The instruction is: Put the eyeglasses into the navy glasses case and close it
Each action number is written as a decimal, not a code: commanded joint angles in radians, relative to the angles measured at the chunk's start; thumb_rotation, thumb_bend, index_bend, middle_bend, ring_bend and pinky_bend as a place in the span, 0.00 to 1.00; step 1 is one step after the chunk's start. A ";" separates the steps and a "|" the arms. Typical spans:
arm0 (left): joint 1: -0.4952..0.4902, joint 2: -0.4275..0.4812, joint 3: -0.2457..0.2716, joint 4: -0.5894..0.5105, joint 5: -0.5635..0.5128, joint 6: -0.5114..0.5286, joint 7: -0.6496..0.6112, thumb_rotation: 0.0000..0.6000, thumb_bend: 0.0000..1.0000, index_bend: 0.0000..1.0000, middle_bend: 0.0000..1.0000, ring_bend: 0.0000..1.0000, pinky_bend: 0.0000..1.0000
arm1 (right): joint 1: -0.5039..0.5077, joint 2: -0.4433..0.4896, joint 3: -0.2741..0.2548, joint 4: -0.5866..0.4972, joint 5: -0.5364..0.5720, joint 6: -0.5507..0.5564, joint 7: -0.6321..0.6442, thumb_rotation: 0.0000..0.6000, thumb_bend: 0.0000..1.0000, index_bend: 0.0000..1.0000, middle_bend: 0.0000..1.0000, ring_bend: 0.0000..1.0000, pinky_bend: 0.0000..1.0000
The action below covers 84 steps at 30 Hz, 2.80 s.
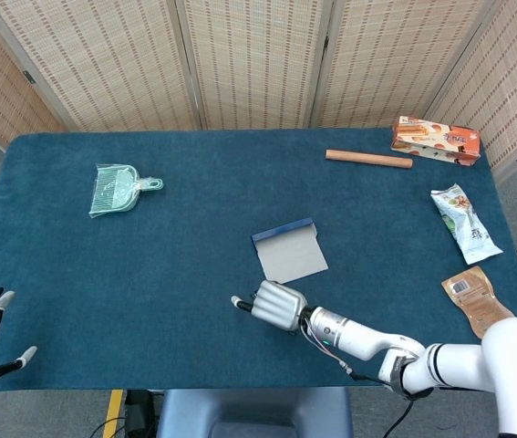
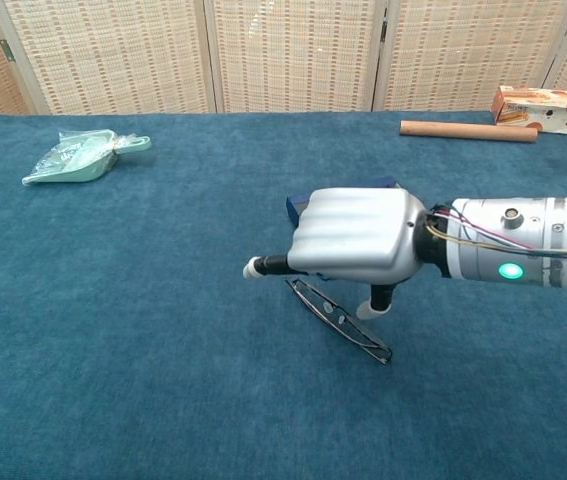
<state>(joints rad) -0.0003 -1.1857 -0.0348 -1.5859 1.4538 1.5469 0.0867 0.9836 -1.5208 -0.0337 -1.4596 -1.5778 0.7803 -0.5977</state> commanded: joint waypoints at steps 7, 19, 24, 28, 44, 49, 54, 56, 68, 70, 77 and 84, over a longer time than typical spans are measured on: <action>0.002 -0.001 0.000 0.002 -0.003 -0.003 -0.001 1.00 0.19 0.14 0.10 0.10 0.20 | 0.029 -0.011 -0.001 0.034 0.006 -0.079 -0.019 1.00 0.17 0.10 0.95 1.00 0.97; 0.001 -0.004 -0.002 0.008 -0.003 -0.008 -0.003 1.00 0.19 0.14 0.10 0.10 0.20 | 0.013 0.009 -0.013 0.048 0.013 -0.083 -0.011 1.00 0.28 0.26 0.97 1.00 0.97; 0.002 -0.002 -0.003 0.011 -0.007 -0.009 -0.006 1.00 0.19 0.14 0.10 0.10 0.20 | -0.017 0.068 -0.034 -0.003 0.012 -0.057 -0.003 1.00 0.28 0.29 0.98 1.00 0.97; -0.002 -0.003 -0.003 0.009 -0.005 -0.014 -0.002 1.00 0.19 0.14 0.10 0.10 0.20 | -0.037 0.089 -0.041 -0.032 0.004 -0.034 -0.008 1.00 0.28 0.29 0.99 1.00 0.97; -0.001 0.004 -0.003 -0.010 -0.001 -0.009 0.013 1.00 0.19 0.14 0.10 0.10 0.20 | -0.073 -0.006 -0.067 0.080 -0.093 0.037 0.067 1.00 0.35 0.31 1.00 1.00 0.97; -0.002 0.003 -0.003 -0.011 0.000 -0.012 0.015 1.00 0.19 0.14 0.10 0.10 0.20 | -0.088 -0.036 -0.070 0.127 -0.127 0.082 0.104 1.00 0.37 0.36 1.00 1.00 0.97; -0.002 0.002 -0.002 -0.009 -0.003 -0.014 0.015 1.00 0.19 0.15 0.10 0.10 0.20 | -0.100 -0.056 -0.073 0.156 -0.147 0.106 0.121 1.00 0.37 0.40 1.00 1.00 0.97; -0.001 0.002 -0.002 -0.008 -0.004 -0.014 0.014 1.00 0.19 0.15 0.10 0.10 0.20 | -0.106 -0.065 -0.074 0.167 -0.154 0.116 0.124 1.00 0.37 0.41 1.00 1.00 0.97; 0.000 0.004 -0.002 -0.009 -0.001 -0.012 0.015 1.00 0.19 0.15 0.10 0.10 0.20 | -0.132 -0.109 -0.070 0.227 -0.187 0.175 0.169 1.00 0.46 0.55 1.00 1.00 0.97; 0.001 0.005 -0.001 -0.010 -0.002 -0.010 0.015 1.00 0.19 0.15 0.10 0.10 0.20 | -0.137 -0.112 -0.067 0.233 -0.185 0.183 0.176 1.00 0.47 0.56 1.00 1.00 0.97; -0.002 0.005 -0.002 -0.010 0.000 -0.013 0.016 1.00 0.19 0.15 0.10 0.10 0.20 | -0.155 -0.107 -0.036 0.237 -0.157 0.207 0.200 1.00 0.47 0.58 1.00 1.00 0.97; -0.006 0.003 -0.003 -0.008 0.001 -0.018 0.016 1.00 0.19 0.15 0.10 0.10 0.20 | -0.173 -0.081 0.037 0.237 -0.063 0.207 0.209 1.00 0.47 0.58 1.00 1.00 0.97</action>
<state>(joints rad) -0.0058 -1.1824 -0.0376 -1.5944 1.4547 1.5290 0.1026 0.8165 -1.6110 -0.0196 -1.2246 -1.6708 0.9947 -0.3889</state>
